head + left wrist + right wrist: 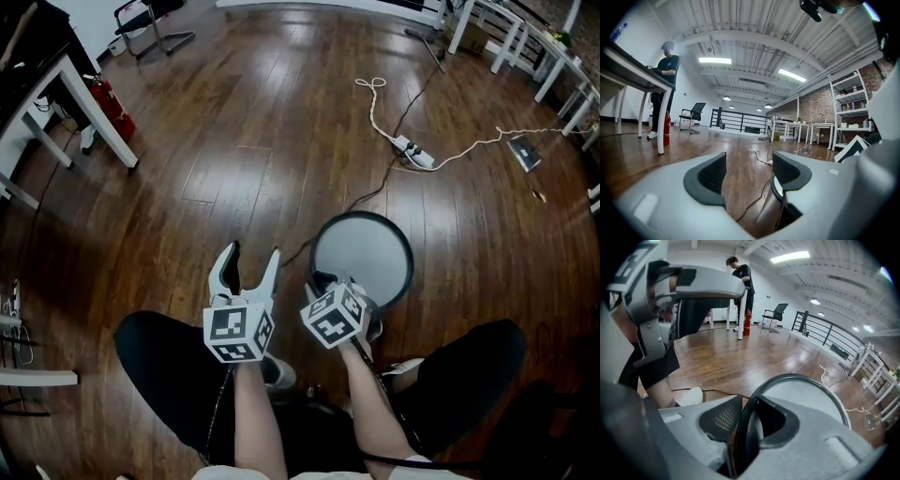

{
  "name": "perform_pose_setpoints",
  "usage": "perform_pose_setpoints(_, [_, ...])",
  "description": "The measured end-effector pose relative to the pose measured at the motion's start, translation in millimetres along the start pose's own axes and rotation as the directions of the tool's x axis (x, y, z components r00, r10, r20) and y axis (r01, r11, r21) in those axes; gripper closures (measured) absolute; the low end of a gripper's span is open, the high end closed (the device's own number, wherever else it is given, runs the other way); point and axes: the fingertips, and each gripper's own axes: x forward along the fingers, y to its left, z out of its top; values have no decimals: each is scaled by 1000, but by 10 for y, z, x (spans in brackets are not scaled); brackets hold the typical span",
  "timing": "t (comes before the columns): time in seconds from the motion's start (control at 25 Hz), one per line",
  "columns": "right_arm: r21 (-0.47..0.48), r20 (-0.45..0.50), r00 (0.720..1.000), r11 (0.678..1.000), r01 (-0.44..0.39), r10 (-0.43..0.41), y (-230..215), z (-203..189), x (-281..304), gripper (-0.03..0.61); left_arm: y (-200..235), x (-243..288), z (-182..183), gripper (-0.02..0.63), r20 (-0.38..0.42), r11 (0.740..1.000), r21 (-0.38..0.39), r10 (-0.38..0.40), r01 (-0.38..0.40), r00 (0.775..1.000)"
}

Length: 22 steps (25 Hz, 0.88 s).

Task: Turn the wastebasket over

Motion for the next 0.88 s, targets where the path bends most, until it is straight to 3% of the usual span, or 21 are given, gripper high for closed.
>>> perform_pose_setpoints(0.2, [111, 77, 997, 994, -14, 6, -180, 52, -204, 512, -54, 25, 38, 285, 9, 1000, -12, -17, 17, 1000])
perform_pose_setpoints(0.36, [237, 234, 972, 971, -38, -19, -518, 162, -553, 515, -87, 52, 9, 287, 3, 999, -28, -21, 21, 1000])
perform_pose_setpoints(0.48, [384, 399, 915, 917, -109, -59, -805, 182, -868, 517, -141, 99, -33, 259, -6, 996, -78, -36, 35, 999])
perform_pose_setpoints(0.6, [531, 489, 864, 827, -184, -122, -1072, -53, -1015, 523, -246, 135, -140, 213, -36, 996, -77, -55, 52, 998])
perform_pose_setpoints(0.72, [657, 446, 872, 735, -165, -203, -1265, -534, -985, 529, -410, 172, -270, 219, -83, 995, -46, -88, 84, 993])
perform_pose_setpoints(0.88, [738, 238, 920, 673, 38, -313, -1477, -1287, -847, 566, -532, 242, -501, 206, -156, 992, -71, -117, 107, 981])
